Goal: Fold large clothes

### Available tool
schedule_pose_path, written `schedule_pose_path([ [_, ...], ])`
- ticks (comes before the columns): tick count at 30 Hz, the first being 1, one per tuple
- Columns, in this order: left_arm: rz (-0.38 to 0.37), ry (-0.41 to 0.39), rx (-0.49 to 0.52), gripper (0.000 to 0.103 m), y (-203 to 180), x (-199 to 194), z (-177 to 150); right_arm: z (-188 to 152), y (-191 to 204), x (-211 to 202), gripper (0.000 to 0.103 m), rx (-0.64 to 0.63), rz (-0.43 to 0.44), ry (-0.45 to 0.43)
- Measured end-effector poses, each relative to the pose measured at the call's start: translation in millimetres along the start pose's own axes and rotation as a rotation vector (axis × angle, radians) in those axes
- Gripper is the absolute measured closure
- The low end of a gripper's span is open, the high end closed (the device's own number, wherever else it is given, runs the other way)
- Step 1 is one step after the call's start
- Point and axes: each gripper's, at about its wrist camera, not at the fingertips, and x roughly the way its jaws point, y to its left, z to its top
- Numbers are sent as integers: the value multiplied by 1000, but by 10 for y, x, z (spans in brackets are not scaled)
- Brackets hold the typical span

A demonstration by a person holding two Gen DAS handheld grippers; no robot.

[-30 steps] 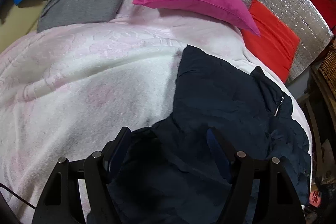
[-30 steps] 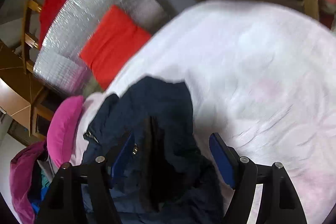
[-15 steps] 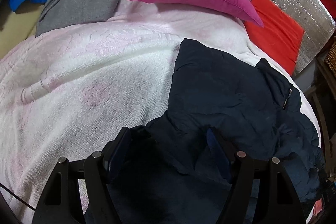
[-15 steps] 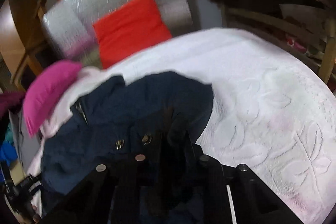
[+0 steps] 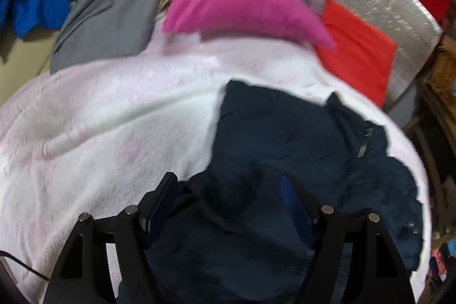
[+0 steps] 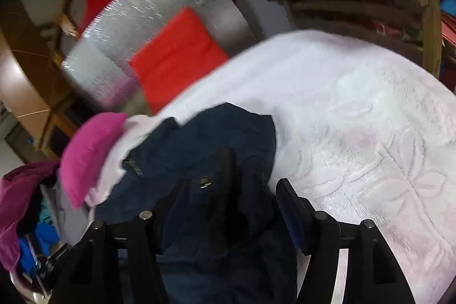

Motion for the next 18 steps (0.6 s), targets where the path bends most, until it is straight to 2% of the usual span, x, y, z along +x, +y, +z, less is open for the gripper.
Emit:
schedule_pose_path([
  [3,-110,15,25,28,-87,-87,-20,-97,61,-92,36,59,151,58],
  [7,-223,94,34,28,-166,-38,-104,-372,157,58,36,132,279,194],
  [9,-263,164,29,28,-174,38,-149,-474,209,178,36,155,291,232],
  [11,-300,223,-17,28,-132,134,-186,-568,255,319,36,177,276,276],
  [13,-299,253,-51,28,-73,200,-192,-647,293,489,36,207,265,309],
  [18,-274,346,-124,27,51,442,-235,-656,283,753,36,269,207,265],
])
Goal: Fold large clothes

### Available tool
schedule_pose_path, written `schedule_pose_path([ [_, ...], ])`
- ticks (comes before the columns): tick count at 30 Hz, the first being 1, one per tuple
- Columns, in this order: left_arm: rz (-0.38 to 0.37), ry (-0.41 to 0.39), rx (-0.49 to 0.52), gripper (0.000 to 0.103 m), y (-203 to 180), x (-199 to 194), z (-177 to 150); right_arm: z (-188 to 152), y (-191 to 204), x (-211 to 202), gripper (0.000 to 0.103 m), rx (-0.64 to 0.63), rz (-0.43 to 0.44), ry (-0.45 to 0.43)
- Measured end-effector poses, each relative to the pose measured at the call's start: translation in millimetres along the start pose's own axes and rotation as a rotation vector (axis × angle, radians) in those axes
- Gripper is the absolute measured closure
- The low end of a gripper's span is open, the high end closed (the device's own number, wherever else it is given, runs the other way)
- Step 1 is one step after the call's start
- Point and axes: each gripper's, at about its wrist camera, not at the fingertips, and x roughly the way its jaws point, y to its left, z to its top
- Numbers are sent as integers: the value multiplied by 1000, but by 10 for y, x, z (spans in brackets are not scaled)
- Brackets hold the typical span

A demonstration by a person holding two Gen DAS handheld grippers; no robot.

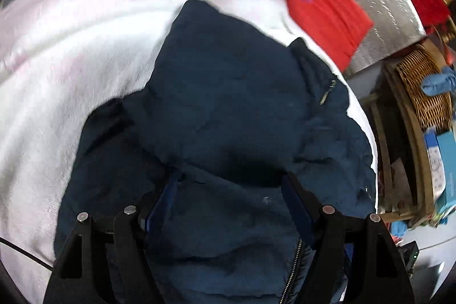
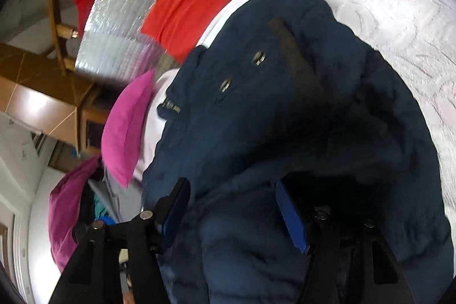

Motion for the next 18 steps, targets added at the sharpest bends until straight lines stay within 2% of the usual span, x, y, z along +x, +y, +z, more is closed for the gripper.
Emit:
schedule_pose_path([
  [5,-49,-11,-55,22,79,62,48,133,-3,106,36,46,-11,-25],
  [7,-68,-44,-81,22,115,59,74,174,24,134,42,37,-20,-31],
  [9,-88,-84,-95,23,132,48,92,202,62,162,59,5,-47,-31],
  [10,-99,-105,-97,23,133,47,103,202,62,171,61,-7,-57,-30],
  [11,-107,-128,-95,27,152,39,117,199,78,185,65,-20,-63,-33],
  [12,-107,-144,-89,44,138,36,124,201,100,191,69,-35,-71,-37],
  [13,-98,-149,-84,51,123,54,142,203,136,188,71,-59,-84,-44],
  [15,-87,-167,-78,58,119,72,140,206,195,155,78,-98,-97,-65],
  [16,-85,-175,-74,65,129,50,145,213,227,128,78,-115,-97,-74],
  [18,-93,-195,-71,72,127,13,150,247,329,62,80,-159,-94,-108],
])
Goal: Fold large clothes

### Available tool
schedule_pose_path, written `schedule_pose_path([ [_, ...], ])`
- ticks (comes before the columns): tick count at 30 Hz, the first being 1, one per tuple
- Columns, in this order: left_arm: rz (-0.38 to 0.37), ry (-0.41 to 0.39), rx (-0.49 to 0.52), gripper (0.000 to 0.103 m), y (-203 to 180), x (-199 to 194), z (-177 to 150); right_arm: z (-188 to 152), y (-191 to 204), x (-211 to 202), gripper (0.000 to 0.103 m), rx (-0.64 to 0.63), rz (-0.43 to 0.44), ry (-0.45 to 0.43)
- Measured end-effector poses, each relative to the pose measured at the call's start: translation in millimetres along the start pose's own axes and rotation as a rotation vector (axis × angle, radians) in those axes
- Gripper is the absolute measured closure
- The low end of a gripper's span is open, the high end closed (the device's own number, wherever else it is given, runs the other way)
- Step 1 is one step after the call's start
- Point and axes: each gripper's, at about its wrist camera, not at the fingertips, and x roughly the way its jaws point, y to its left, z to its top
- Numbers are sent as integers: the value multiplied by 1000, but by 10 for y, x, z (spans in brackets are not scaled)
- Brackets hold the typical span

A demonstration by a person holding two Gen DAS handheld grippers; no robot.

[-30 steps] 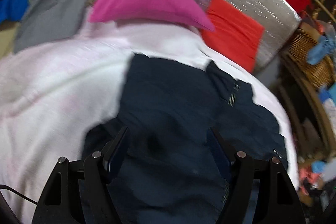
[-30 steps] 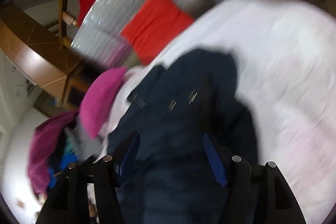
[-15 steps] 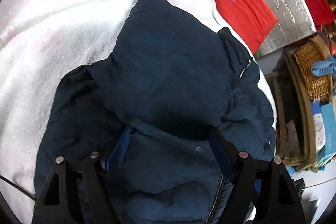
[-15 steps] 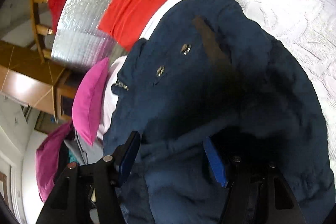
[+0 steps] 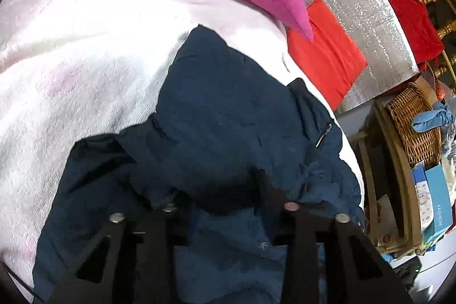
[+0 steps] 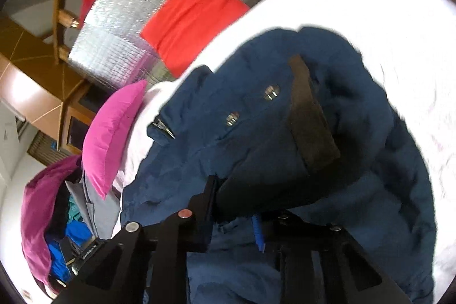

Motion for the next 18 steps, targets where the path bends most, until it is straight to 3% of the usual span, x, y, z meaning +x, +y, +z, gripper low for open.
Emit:
schedule_pose_path([
  [2,-21,-26,-4,74,-22,-27,4,35,30,-84,80,-20,14,-37],
  [4,11,-10,18,74,-38,-18,-1,48,62,-83,80,-62,-11,-57],
  [7,84,48,27,69,-22,112,-33,8,-4,112,80,-78,-104,21],
  [8,82,58,12,69,-6,119,-24,-8,-49,132,80,-55,-97,43],
  [10,88,79,-18,58,33,67,6,-18,-89,59,78,-19,-77,60],
  [13,135,56,5,47,0,-75,36,-16,-71,-77,71,-20,-71,80],
  [16,162,41,18,43,-11,-225,25,-38,-9,-261,65,-64,-71,86],
  [18,175,19,37,43,40,-388,35,-55,9,-425,50,-75,-58,68],
])
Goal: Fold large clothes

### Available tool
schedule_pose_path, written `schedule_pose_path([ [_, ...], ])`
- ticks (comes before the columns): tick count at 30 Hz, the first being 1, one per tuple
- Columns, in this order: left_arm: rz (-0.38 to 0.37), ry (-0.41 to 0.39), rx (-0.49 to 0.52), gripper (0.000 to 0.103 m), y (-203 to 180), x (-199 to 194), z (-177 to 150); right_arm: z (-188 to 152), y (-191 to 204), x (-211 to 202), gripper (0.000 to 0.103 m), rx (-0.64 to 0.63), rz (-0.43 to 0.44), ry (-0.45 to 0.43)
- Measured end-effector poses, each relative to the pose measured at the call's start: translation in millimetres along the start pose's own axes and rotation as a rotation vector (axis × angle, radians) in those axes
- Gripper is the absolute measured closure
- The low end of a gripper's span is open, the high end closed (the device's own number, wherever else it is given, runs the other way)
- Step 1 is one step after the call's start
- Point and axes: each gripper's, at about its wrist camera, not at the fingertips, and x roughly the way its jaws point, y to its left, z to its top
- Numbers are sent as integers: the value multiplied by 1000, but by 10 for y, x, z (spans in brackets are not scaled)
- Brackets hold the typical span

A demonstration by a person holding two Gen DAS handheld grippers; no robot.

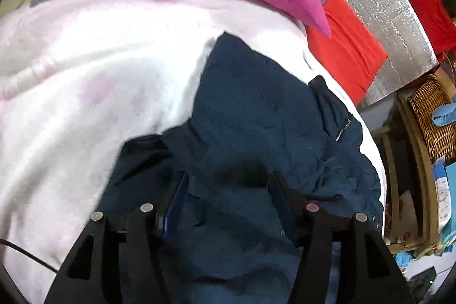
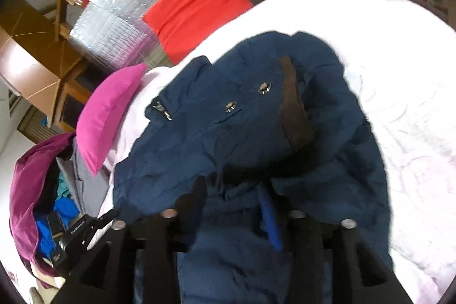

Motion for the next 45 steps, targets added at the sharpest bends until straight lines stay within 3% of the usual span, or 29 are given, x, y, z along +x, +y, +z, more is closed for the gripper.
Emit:
schedule_pose_path([
  [4,79,-95,64,43,-29,-233,-14,9,14,-370,48,-20,13,-98],
  [7,108,-141,133,43,-90,-318,-28,62,104,-426,52,-69,-26,-143],
  [9,117,-159,188,42,-157,-307,-52,142,133,-323,66,-76,-22,-128],
  [12,167,-154,274,42,-276,-140,-107,192,115,-59,65,-82,-87,-115],
  [15,181,-109,330,42,-349,31,-129,193,-52,270,69,-41,-145,-17],
  [19,206,-127,356,42,-433,106,-153,176,6,304,69,-80,-177,-13],
  [25,213,-213,401,42,-555,10,-170,160,501,205,68,-235,-114,-102],
  [29,219,-245,415,42,-616,-24,-178,59,668,525,68,-280,-74,15],
  [31,223,-249,423,42,-637,-27,-183,9,651,740,67,-282,-110,77],
  [33,228,-250,433,42,-659,-22,-199,-8,628,800,67,-272,-109,81],
  [36,234,-252,440,42,-672,-14,-203,13,611,715,67,-247,-79,91],
  [42,236,-255,444,42,-692,-10,-212,44,524,370,67,-230,-52,6],
  [45,239,-235,444,42,-690,27,-214,73,409,403,67,-193,-84,52],
])
